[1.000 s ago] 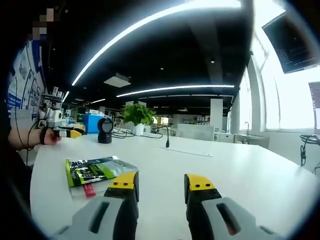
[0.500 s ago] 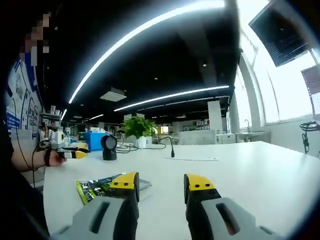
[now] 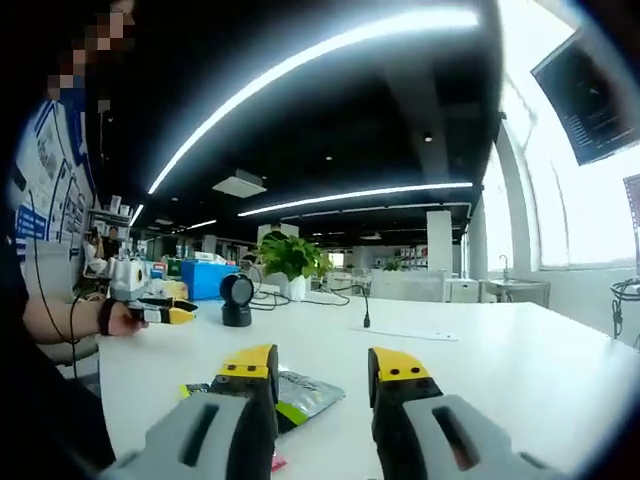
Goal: Clip sheet goods on table flip sheet goods clip sheet goods scan sheet goods put sheet goods back to table
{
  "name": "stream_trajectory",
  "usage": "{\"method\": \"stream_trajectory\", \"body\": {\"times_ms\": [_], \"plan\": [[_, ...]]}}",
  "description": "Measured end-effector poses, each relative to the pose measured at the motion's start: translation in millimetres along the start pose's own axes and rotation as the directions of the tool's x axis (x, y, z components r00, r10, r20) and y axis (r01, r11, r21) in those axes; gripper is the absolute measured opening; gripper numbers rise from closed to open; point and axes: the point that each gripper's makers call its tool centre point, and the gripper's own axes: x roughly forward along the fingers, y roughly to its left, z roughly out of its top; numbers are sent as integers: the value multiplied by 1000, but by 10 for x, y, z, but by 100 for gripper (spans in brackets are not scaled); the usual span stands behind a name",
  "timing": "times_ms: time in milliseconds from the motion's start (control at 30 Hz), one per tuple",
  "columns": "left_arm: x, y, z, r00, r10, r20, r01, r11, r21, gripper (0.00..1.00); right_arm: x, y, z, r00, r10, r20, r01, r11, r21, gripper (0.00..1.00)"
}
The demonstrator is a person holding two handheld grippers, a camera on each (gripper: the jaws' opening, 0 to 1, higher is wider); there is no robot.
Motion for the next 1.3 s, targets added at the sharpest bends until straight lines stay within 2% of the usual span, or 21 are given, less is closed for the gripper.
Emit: {"method": "stream_trajectory", "body": {"times_ms": [200, 267, 333, 467, 500, 533, 667, 767, 867, 1300], "plan": [[2, 6, -8, 1000, 2, -4, -2, 1000, 0, 26, 68, 339, -24, 999, 43, -18, -44, 997, -58, 32], [2, 11, -10, 1000, 4, -5, -4, 1000, 1, 26, 69, 489, -85, 997, 69, -45, -74, 990, -118, 32], [0, 5, -5, 1000, 2, -2, -2, 1000, 1, 26, 93, 601, -136, 995, 79, -58, -87, 986, -143, 32], [-2, 4, 4, 1000, 0, 2, 0, 1000, -3, 26, 143, 703, -191, 992, 100, -75, -109, 986, -123, 34], [-3, 4, 3, 1000, 0, 2, 0, 1000, -3, 26, 144, 727, -183, 993, 95, -74, -104, 985, -135, 34], [-3, 3, 4, 1000, -1, 1, 1, 1000, -4, 26, 145, 741, -172, 993, 91, -79, -104, 977, -185, 34], [-2, 2, 2, 1000, -1, 0, 1, 1000, -1, 26, 168, 875, -185, 988, 122, -90, -137, 974, -183, 34], [-3, 5, 4, 1000, 0, 0, 0, 1000, 1, 26, 195, 937, -252, 986, 124, -110, -146, 966, -214, 35], [-4, 6, 3, 1000, 1, 0, -1, 1000, 2, 26, 212, 1033, -315, 980, 151, -127, -174, 965, -195, 35], [1, 9, -7, 1000, -1, -4, 1, 1000, 10, 26, 269, 1309, -510, 964, 195, -184, -237, 939, -249, 35]]}}
